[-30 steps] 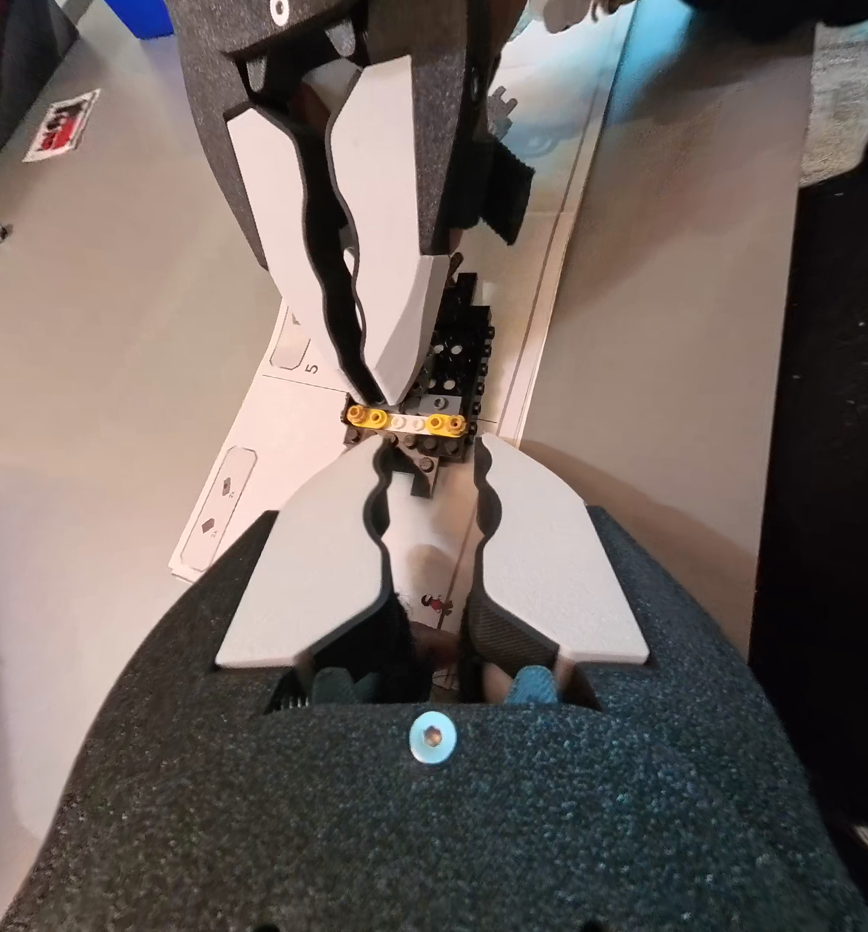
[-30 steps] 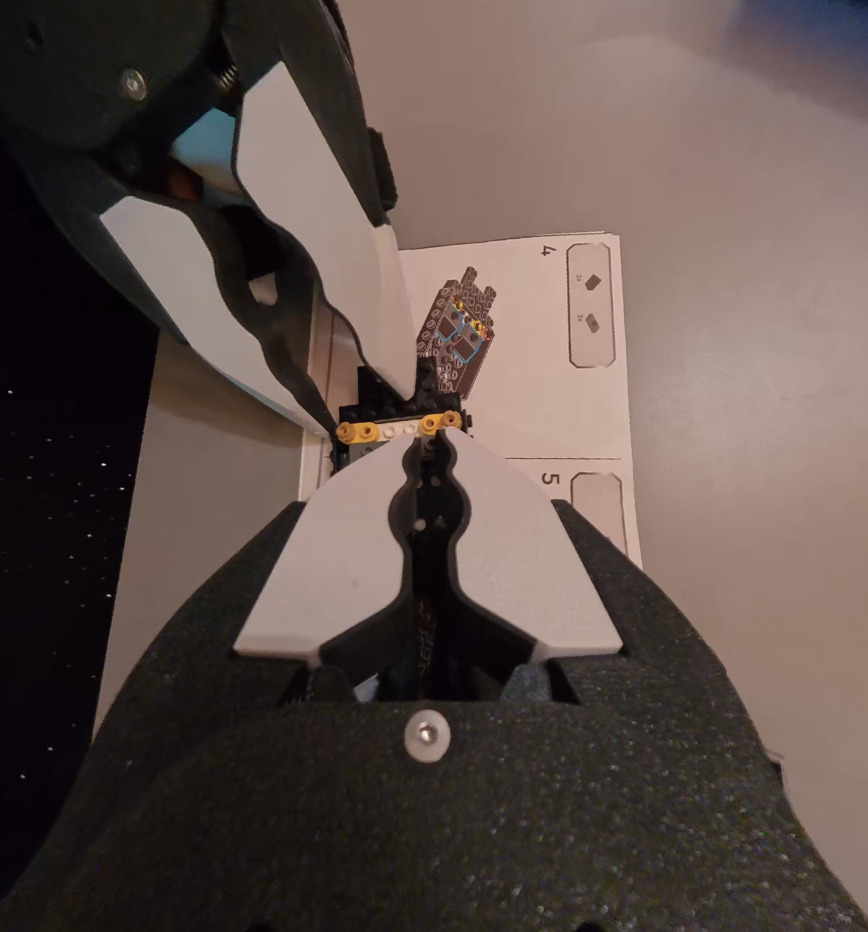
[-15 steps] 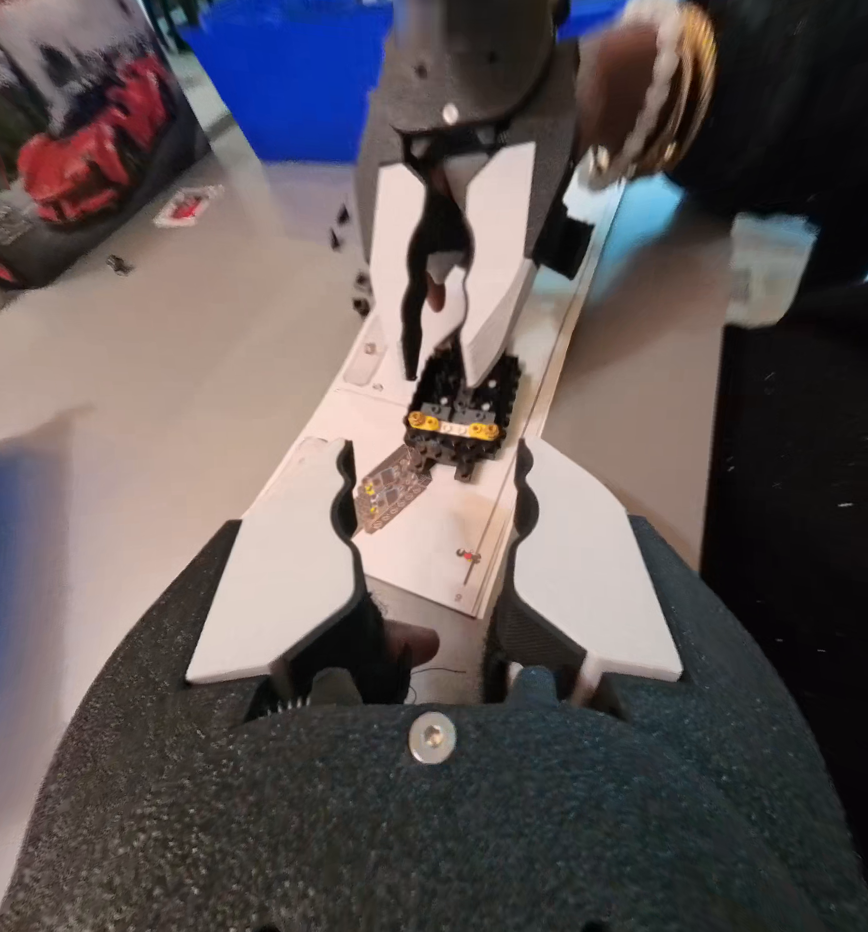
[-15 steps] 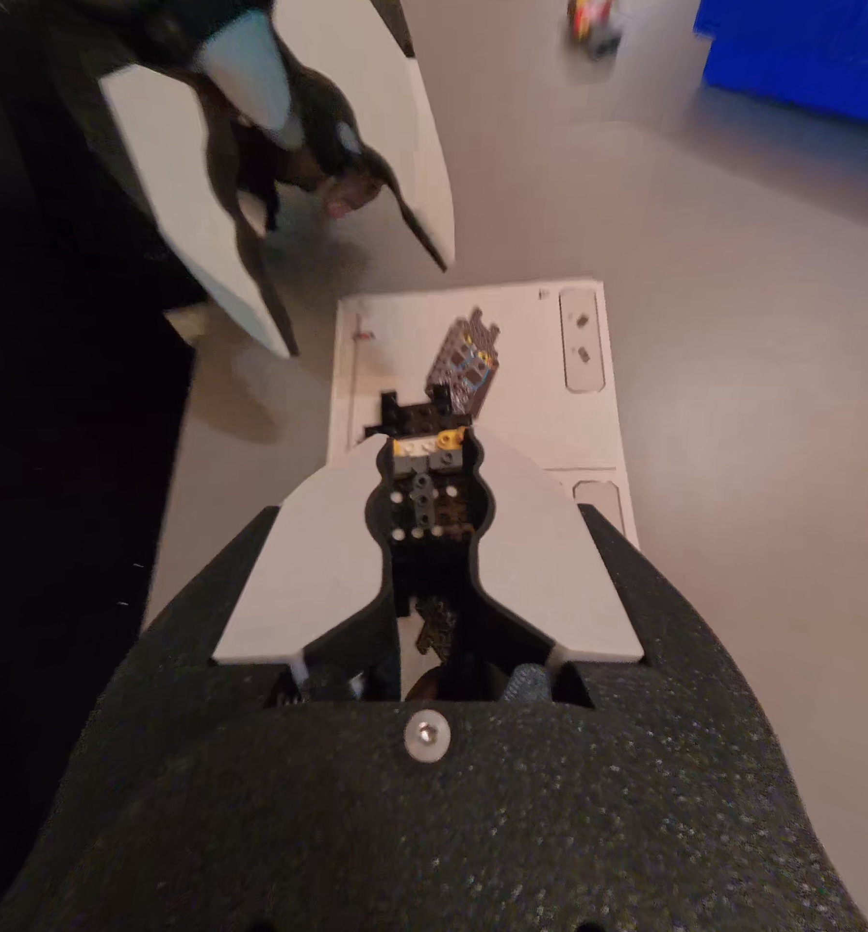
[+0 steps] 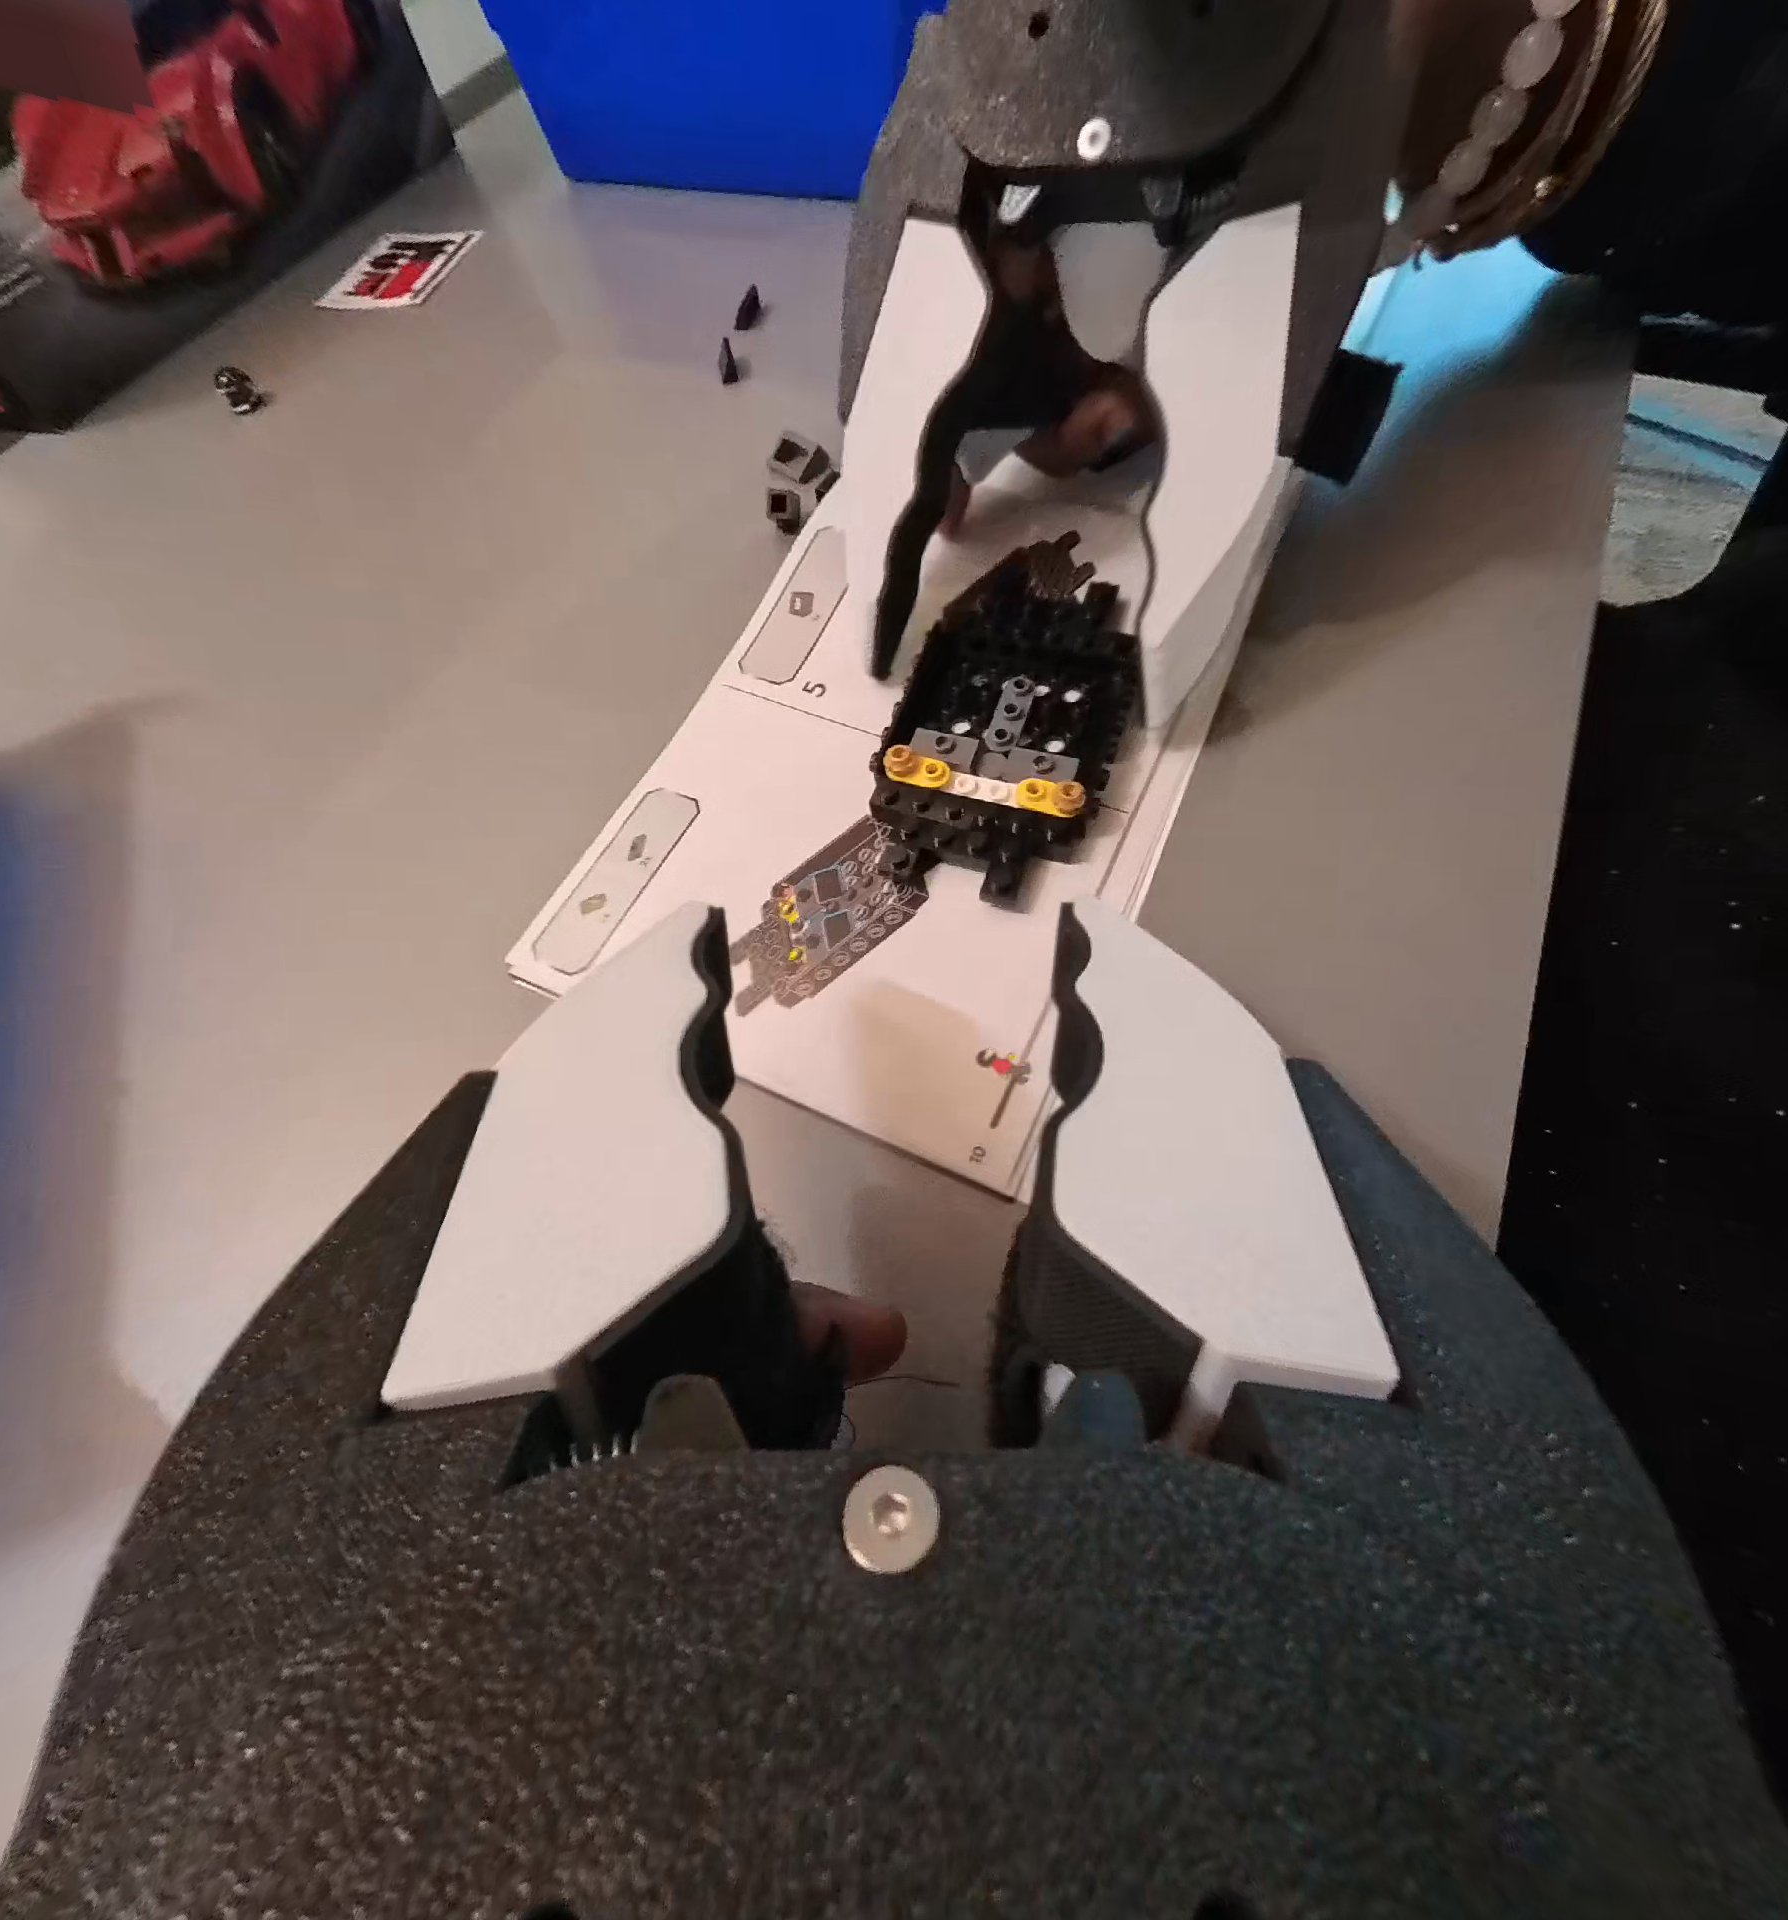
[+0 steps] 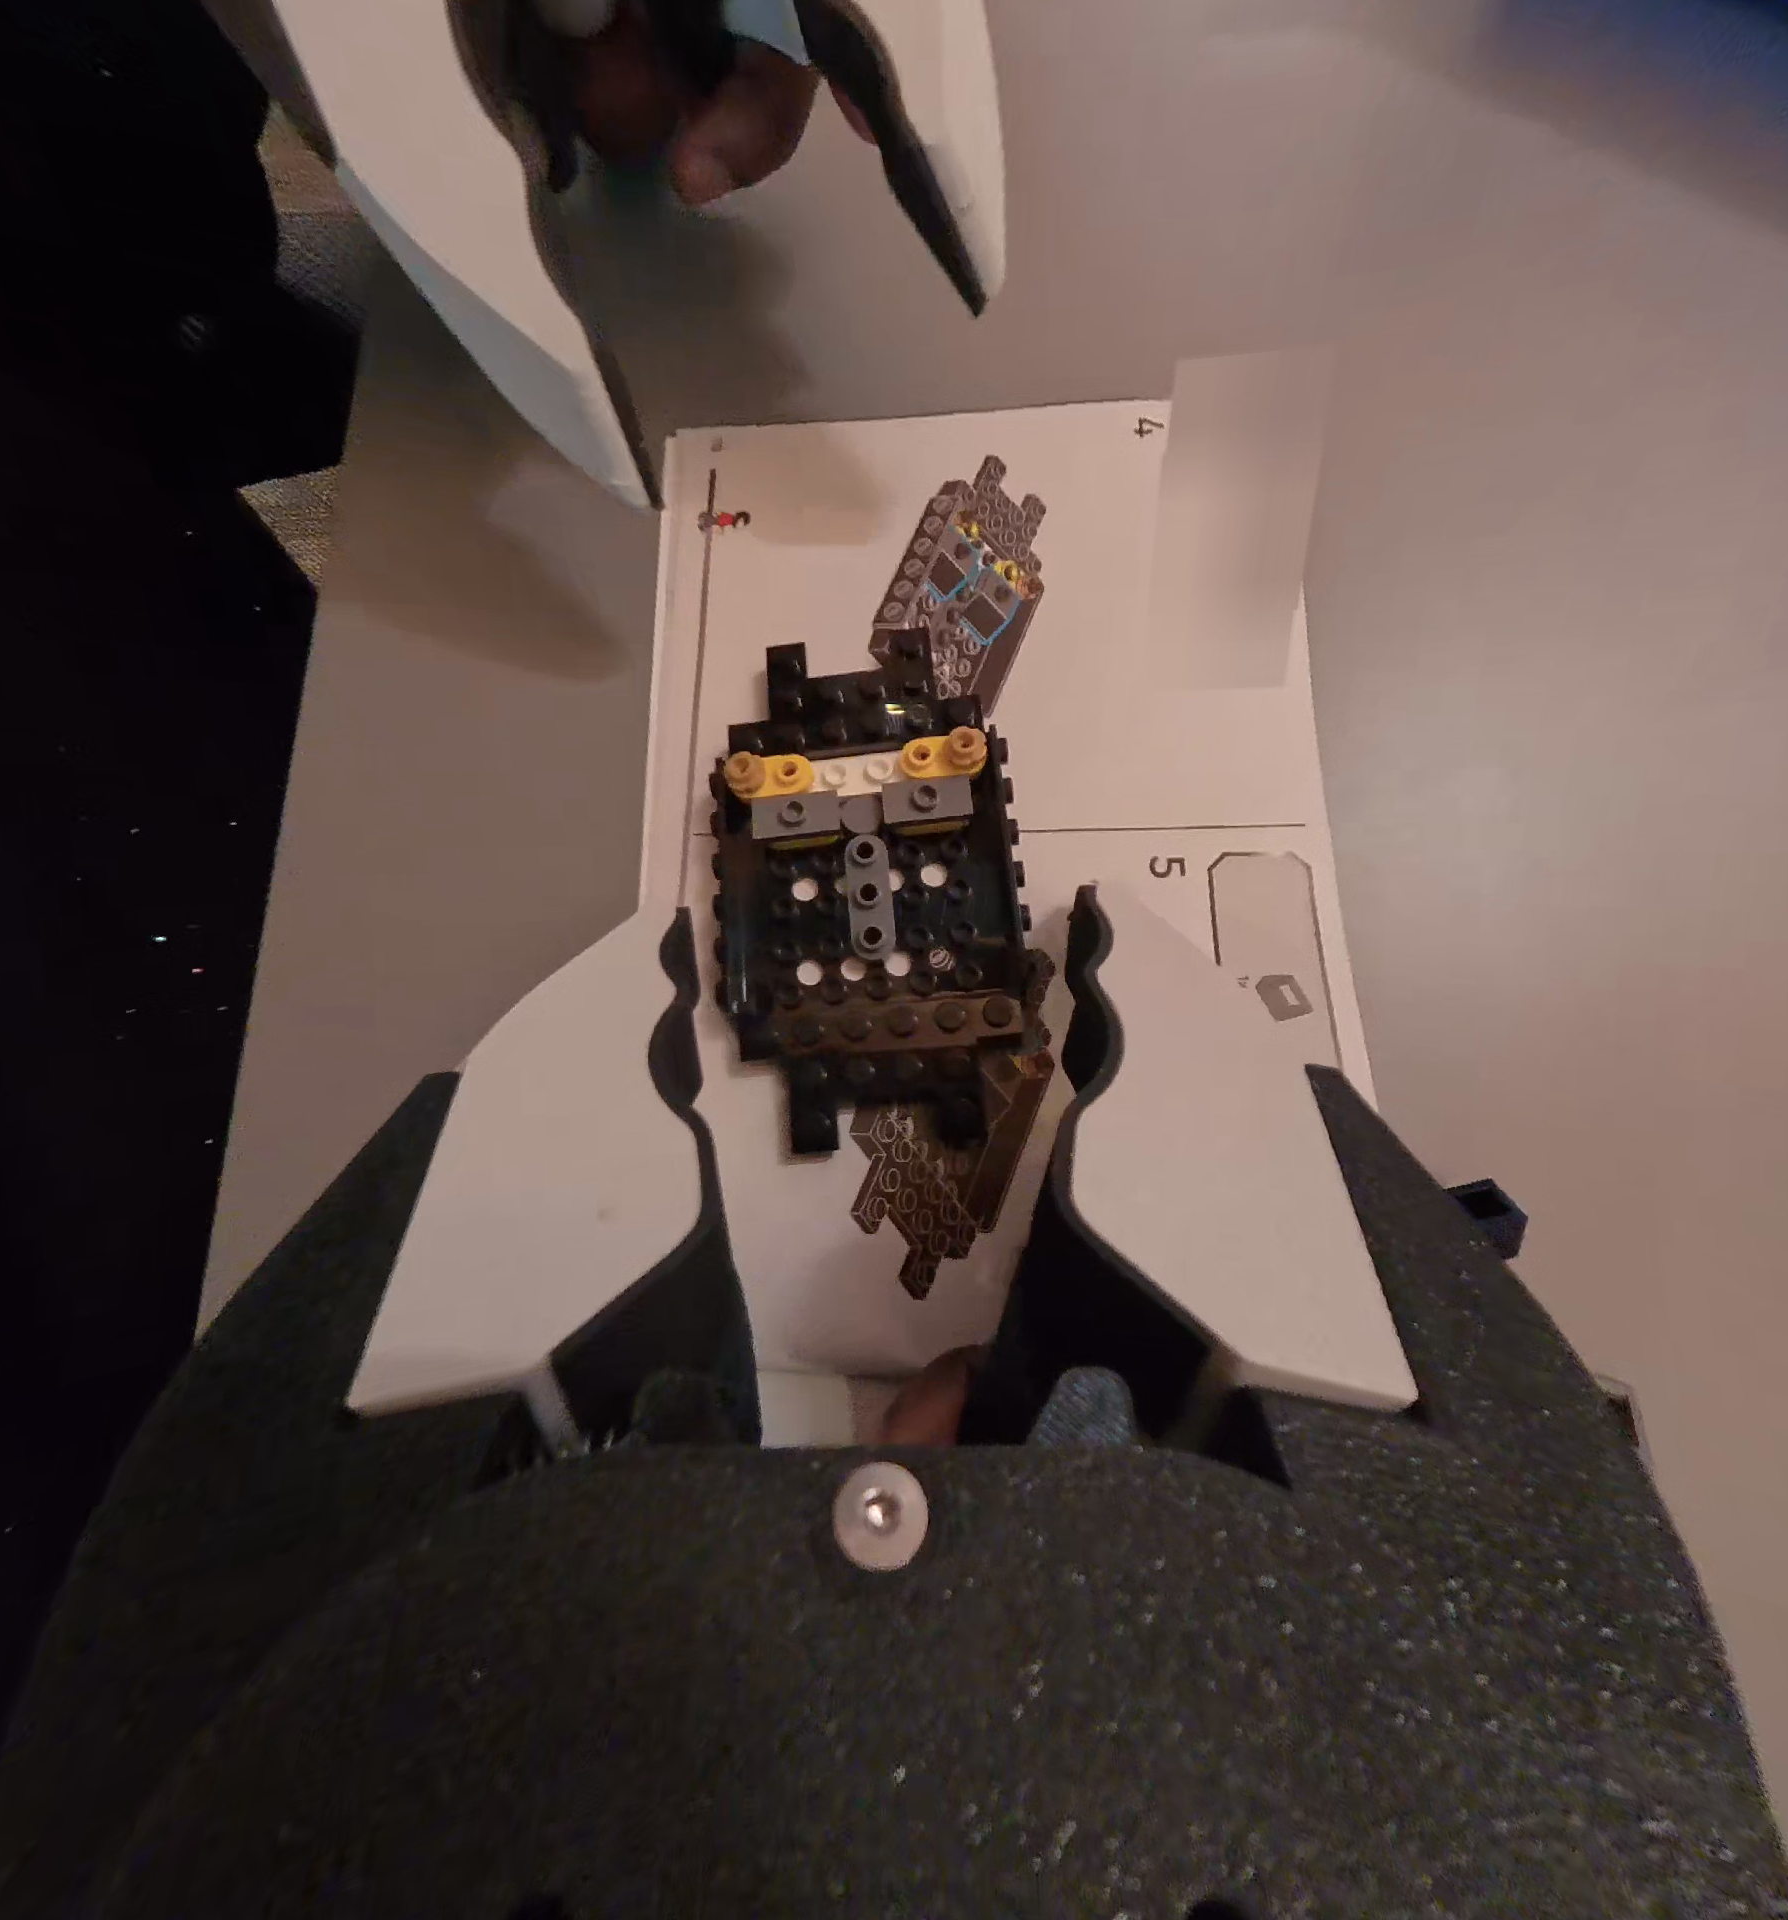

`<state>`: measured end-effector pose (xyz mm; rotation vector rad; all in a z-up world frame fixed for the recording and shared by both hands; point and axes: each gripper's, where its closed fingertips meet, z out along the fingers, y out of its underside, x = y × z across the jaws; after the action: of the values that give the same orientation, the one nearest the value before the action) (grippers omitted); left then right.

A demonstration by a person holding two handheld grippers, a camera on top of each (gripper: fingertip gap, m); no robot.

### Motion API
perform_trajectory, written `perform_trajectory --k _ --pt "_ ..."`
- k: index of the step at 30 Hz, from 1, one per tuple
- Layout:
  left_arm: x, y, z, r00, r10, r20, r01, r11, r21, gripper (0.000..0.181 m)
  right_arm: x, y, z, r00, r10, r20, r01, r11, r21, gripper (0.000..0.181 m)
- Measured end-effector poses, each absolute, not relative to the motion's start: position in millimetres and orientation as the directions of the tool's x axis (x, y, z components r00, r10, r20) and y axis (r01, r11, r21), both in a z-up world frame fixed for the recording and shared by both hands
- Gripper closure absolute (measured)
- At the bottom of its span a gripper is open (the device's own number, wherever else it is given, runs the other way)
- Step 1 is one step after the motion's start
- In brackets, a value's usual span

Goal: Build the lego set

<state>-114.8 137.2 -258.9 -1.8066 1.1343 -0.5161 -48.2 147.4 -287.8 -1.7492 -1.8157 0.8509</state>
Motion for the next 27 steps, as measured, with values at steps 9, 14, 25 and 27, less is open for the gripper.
perform_trajectory --k 9,14,25,27 --pt "-115.1 137.3 -260.7 0.491 -0.865 -0.104 -0.483 -0.172 -0.858 0.124 -54.6 153.8 -288.2 -0.031 0.999 -0.018 0.665 0.008 -0.746 0.123" --pt "-113.0 135.6 -268.3 0.474 -0.872 -0.123 -0.531 -0.172 -0.83 0.123 -54.4 152.4 -289.0 -0.04 0.998 -0.053 0.667 -0.013 -0.745 0.123" --pt "-113.0 137.3 -277.0 0.477 -0.87 -0.125 -0.573 -0.2 -0.795 0.124 -54.6 153.2 -289.4 -0.039 0.997 -0.063 0.665 -0.021 -0.747 0.123" --pt "-112.8 136.9 -278.1 0.474 -0.871 -0.129 -0.58 -0.199 -0.79 0.124 -54.6 153.5 -289.4 -0.038 0.997 -0.069 0.665 -0.026 -0.747 0.123"
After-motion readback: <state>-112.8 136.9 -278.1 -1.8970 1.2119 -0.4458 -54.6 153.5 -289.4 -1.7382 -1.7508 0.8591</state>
